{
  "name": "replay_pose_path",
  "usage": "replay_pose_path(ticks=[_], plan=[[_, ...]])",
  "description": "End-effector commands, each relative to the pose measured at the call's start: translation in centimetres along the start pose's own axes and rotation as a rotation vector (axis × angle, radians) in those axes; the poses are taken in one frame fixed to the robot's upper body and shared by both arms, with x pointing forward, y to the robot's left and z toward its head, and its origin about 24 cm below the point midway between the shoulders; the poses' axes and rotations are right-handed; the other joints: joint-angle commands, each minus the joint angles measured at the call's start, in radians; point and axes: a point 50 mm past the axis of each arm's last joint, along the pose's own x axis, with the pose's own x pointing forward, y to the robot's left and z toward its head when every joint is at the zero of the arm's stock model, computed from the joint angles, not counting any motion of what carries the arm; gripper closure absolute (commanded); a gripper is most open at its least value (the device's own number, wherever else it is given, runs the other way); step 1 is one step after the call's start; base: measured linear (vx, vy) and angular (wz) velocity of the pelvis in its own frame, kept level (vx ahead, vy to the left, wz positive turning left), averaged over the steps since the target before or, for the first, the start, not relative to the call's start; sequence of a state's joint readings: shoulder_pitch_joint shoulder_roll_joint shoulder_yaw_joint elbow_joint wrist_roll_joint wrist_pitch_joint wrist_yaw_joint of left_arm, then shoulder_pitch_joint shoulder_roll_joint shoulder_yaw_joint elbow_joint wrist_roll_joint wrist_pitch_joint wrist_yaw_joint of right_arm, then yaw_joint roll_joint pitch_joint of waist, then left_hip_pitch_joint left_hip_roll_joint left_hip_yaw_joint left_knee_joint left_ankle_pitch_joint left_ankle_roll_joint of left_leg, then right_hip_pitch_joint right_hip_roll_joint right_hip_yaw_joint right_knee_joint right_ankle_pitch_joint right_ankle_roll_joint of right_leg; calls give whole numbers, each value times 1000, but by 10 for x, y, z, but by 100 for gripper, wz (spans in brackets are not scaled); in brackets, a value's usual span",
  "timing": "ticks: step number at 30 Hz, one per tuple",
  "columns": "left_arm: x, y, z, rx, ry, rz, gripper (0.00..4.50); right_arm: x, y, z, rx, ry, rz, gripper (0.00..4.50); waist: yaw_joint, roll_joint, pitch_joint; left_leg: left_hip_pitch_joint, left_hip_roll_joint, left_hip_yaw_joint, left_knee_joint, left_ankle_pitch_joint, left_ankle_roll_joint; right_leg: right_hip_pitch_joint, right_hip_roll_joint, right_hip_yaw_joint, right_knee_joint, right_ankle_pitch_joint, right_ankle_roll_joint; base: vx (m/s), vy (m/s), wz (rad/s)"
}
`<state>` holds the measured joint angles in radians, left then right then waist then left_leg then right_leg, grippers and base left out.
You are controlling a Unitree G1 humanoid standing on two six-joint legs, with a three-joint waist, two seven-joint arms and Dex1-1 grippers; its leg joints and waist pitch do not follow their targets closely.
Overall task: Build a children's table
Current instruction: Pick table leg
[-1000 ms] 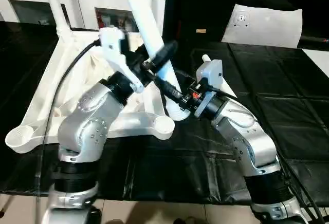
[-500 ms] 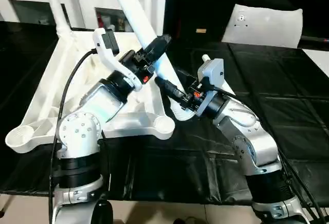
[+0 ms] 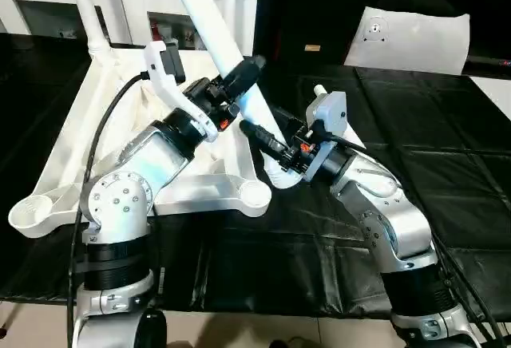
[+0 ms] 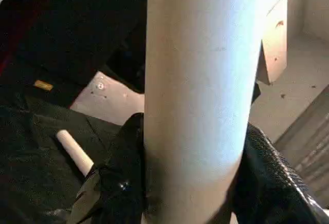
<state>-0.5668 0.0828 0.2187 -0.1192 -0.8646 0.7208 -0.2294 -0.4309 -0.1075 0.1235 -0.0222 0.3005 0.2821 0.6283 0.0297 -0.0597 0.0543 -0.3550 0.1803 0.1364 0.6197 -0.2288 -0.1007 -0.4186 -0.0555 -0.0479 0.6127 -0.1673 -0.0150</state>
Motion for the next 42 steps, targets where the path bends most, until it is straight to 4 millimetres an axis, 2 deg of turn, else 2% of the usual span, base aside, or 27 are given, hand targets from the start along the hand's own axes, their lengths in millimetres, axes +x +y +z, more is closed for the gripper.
replay_pose_path(ticks=[1, 4, 5, 7, 8, 12, 13, 19, 20, 21, 23, 25, 33, 35, 37, 38, 40, 42], plan=[[5, 1, 12, 45, -41, 19, 265, -4, -9, 2, 3, 5, -35, 160, -4, 8, -63, -8, 27, 10, -75, -66, 32, 70, -55, 43, -66, -215, -137, 0, 0, 0], [6, 4, 14, 77, -35, 30, 266, -5, -10, 3, 10, 3, -37, 141, -4, 9, -64, -8, 28, 10, -75, -62, 32, 69, -56, 43, -65, -210, -137, 0, 0, 0], [7, 5, 16, 94, -32, 36, 266, -5, -10, 3, 11, 1, -37, 130, -3, 14, -64, -8, 28, 9, -75, -53, 30, 69, -57, 44, -62, -194, -146, 0, 0, 0], [9, 9, 21, 112, -31, 40, 266, -8, -13, 8, 38, -14, -34, 103, -4, 12, -65, -6, 26, 10, -74, -51, 34, 70, -55, 43, -63, -183, -150, 0, 0, 0], [10, 10, 24, 125, -18, 24, 266, -11, -18, 12, 68, -26, -39, 103, -5, 7, -66, -6, 25, 11, -74, -49, 39, 70, -54, 43, -64, -185, -148, 0, 0, 0], [13, 8, 29, 135, 33, -54, 266, -17, -32, 25, 119, -42, -59, 65, -2, 12, -66, -4, 26, 10, -73, -37, 33, 70, -56, 42, -59, -186, -152, 0, 0, 0], [13, 8, 29, 135, 33, -55, 266, -17, -32, 25, 119, -42, -59, 59, -2, 10, -67, -3, 24, 12, -72, -30, 33, 70, -54, 42, -59, -175, -156, 0, 0, 0], [18, 0, 35, 143, 109, -191, 266, -28, -40, 30, 158, 105, 42, 6, 3, 6, -67, -7, 22, 14, -69, -10, 43, 76, -56, 43, -59, -170, -173, 0, 0, 0], [19, -3, 36, 145, 121, -219, 266, -30, -40, 32, 169, 110, 66, 6, 3, 6, -67, -7, 22, 14, -69, -10, 43, 76, -56, 43, -59, -170, -173, 0, 0, 0], [21, -8, 37, 147, 143, -279, 266, -32, -41, 35, 178, 123, 102, 6, 4, 1, -67, -7, 22, 15, -68, -9, 50, 76, -57, 42, -60, -183, -175, 0, 0, 0], [21, -9, 38, 146, 150, -301, 266, -33, -41, 37, 182, 128, 114, 6, 5, 2, -67, -6, 25, 15, -68, -10, 52, 73, -59, 42, -61, -197, -176, 0, 0, 0], [22, -16, 38, 142, 179, -372, 266, -35, -40, 37, 181, 166, 165, 6, 5, -3, -68, -9, 25, 15, -67, -8, 46, 77, -60, 42, -59, -204, -178, 0, 0, 0], [18, -36, 27, 170, 308, -605, 266, -35, -29, 38, 218, 242, 355, 0, 8, -3, -65, -8, 28, 16, -67, -13, 50, 73, -62, 42, -61, -234, -180, 0, 0, 0], [18, -38, 25, 178, 322, -630, 266, -34, -26, 36, 233, 244, 377, 37, 8, -4, -65, -7, 29, 17, -68, -16, 48, 73, -63, 41, -62, -246, -180, 0, 0, 0], [18, -38, 25, 180, 326, -640, 266, -33, -25, 35, 247, 241, 387, 37, 8, -6, -66, -8, 28, 17, -67, -17, 43, 73, -63, 42, -63, -255, -176, 0, 0, 0], [18, -38, 25, 180, 329, -648, 266, -32, -24, 33, 258, 242, 397, 50, 8, -10, -66, -9, 28, 17, -67, -15, 42, 73, -63, 42, -63, -254, -174, 0, 0, 0], [18, -38, 25, 181, 333, -658, 266, -32, -22, 32, 271, 242, 411, 78, 8, -7, -66, -8, 28, 16, -68, -6, 41, 73, -62, 42, -61, -239, -176, 0, 0, 0], [18, -39, 23, 186, 340, -678, 266, -32, -19, 29, 293, 248, 439, 86, 8, -8, -67, -9, 28, 16, -67, -2, 40, 74, -62, 42, -60, -227, -178, 0, 0, 0]])
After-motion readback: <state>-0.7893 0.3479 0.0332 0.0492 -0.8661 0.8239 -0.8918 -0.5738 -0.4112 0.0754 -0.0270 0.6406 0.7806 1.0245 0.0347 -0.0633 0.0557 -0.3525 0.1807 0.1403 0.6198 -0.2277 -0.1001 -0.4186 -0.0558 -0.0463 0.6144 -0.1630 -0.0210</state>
